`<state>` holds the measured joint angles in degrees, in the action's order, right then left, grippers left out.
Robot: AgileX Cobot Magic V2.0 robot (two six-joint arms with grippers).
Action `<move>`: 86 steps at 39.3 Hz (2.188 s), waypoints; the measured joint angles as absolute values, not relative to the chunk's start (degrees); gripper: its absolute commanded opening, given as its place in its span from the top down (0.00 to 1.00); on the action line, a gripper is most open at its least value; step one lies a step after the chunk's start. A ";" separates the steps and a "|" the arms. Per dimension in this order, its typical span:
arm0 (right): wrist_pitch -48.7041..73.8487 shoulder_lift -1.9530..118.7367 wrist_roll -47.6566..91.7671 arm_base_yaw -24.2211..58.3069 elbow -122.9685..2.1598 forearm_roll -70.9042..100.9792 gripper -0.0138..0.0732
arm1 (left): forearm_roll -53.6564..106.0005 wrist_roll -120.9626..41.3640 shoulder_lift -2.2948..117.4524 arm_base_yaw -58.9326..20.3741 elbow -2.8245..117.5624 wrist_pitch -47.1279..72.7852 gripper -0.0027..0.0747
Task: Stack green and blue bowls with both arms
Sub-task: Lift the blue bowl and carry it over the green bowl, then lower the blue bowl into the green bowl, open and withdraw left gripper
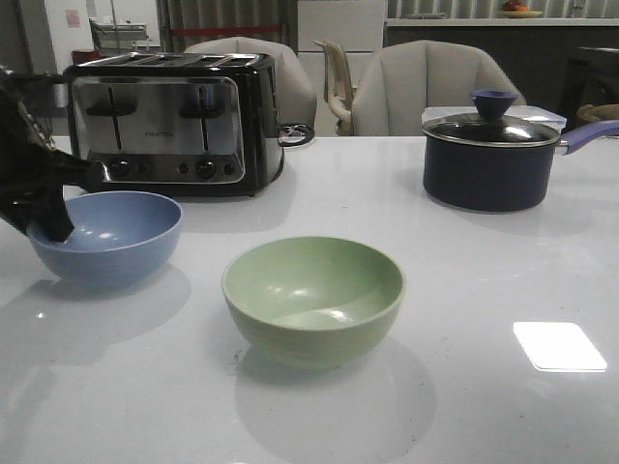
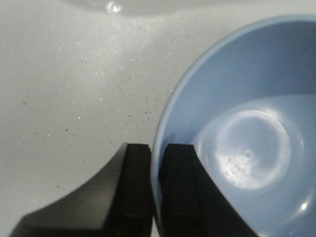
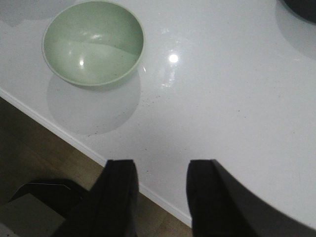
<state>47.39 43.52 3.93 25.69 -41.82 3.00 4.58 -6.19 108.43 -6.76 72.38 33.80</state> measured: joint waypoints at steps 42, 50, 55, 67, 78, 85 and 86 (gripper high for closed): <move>47.39 43.52 3.93 25.69 -41.82 3.00 0.40 | 7.33 -6.30 101.09 -33.57 82.41 46.06 0.84; 47.39 43.52 3.93 25.69 -41.82 3.00 0.40 | 7.33 -6.30 106.36 -34.83 82.41 45.68 0.73; 47.39 43.52 3.93 25.69 -41.82 3.00 0.40 | 7.33 -6.30 107.47 -34.83 82.41 45.59 0.43; 47.39 43.52 3.93 25.69 -41.82 3.00 0.40 | 6.90 -6.30 102.56 -34.83 82.41 46.99 0.28; 47.39 43.52 3.93 25.69 -41.82 3.00 0.40 | 5.27 -6.30 85.97 -34.83 82.06 53.93 0.28; 47.39 43.52 3.93 25.69 -41.82 3.00 0.40 | 5.17 -6.30 74.29 -34.83 77.32 56.79 0.28; 47.39 43.52 3.93 25.69 -41.82 3.00 0.40 | 5.17 -6.30 72.85 -34.83 76.09 57.05 0.28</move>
